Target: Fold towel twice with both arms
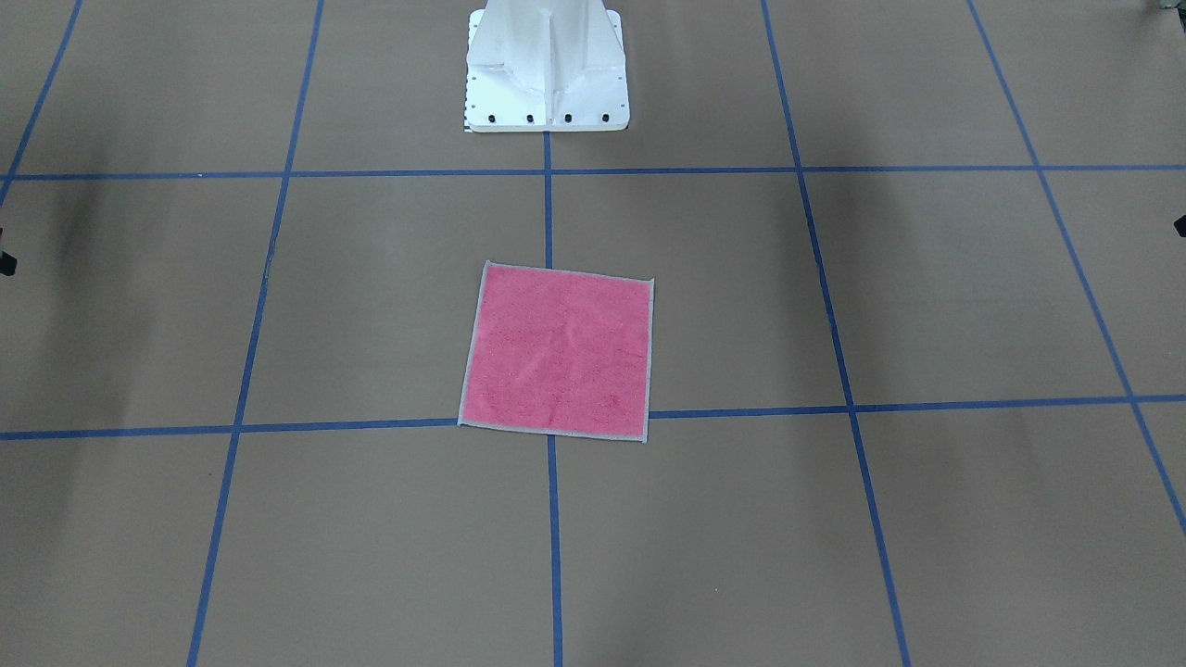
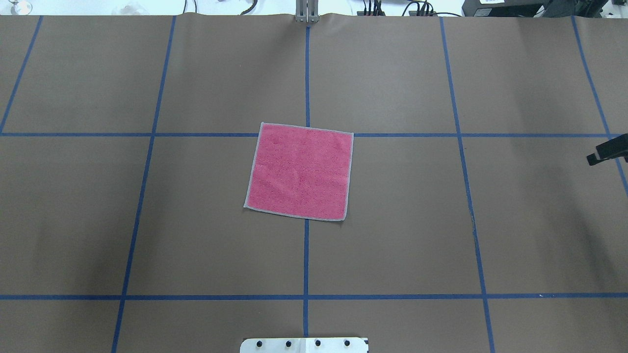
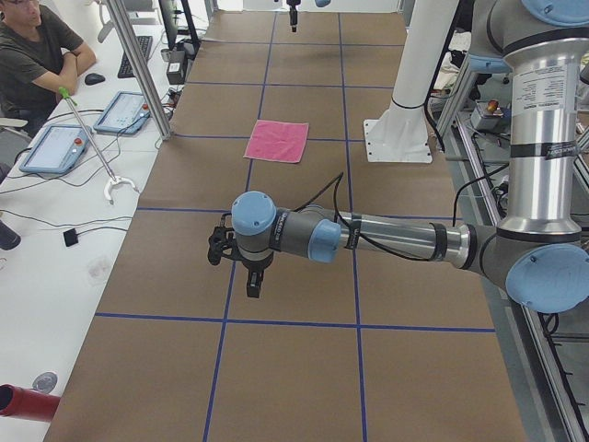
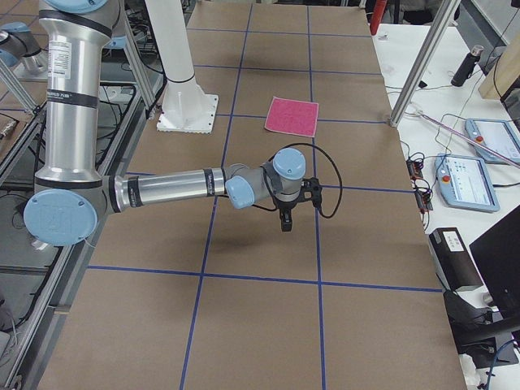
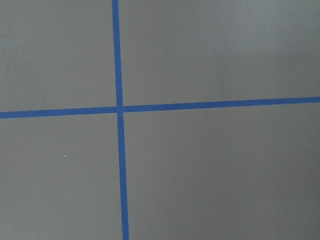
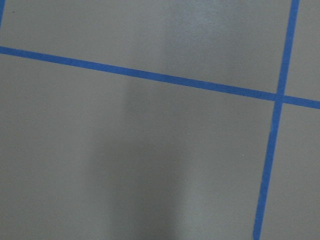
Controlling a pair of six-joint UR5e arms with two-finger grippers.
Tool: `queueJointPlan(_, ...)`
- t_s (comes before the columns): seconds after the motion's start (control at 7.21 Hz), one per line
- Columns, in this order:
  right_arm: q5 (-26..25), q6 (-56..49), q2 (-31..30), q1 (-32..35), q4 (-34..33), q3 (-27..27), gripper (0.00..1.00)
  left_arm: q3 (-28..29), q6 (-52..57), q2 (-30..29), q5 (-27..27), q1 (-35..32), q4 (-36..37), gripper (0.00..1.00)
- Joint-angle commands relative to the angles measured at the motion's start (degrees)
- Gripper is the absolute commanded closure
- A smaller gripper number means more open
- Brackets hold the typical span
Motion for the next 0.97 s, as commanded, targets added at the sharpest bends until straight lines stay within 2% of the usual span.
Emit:
queueJointPlan(0.0,-0.61,22.16,1.74,-8.84,13.11,0.11,0.00,-0.17,-6.50,-1.46,0.48,4.53,-1.31,0.00)
queueJointPlan(0.14,-1.66,33.14,4.88,-12.80,13.87,0.28,0.00,0.09,-9.41,-1.37,0.57,4.72,-1.22,0.00)
queueJointPlan(0.28,-4.80,42.91,8.74,-17.54,13.88,0.46,0.00,-0.08,-10.83,-1.46,0.57,5.94,-1.31,0.00)
queueJointPlan(0.55,-13.49,64.35,16.04,-26.94,13.88,0.72,0.00,0.09,-13.29,-1.72,0.57,6.74,-3.67,0.00)
queueJointPlan(0.69,-19.27,72.02,18.51,-32.47,13.36,2.29,0.01,0.18,-13.65,-1.64,0.57,7.53,-3.77,0.00)
queueJointPlan(0.83,-22.81,80.19,21.06,-36.35,13.18,2.30,0.02,0.27,-13.65,-1.72,0.57,7.54,-3.77,0.00)
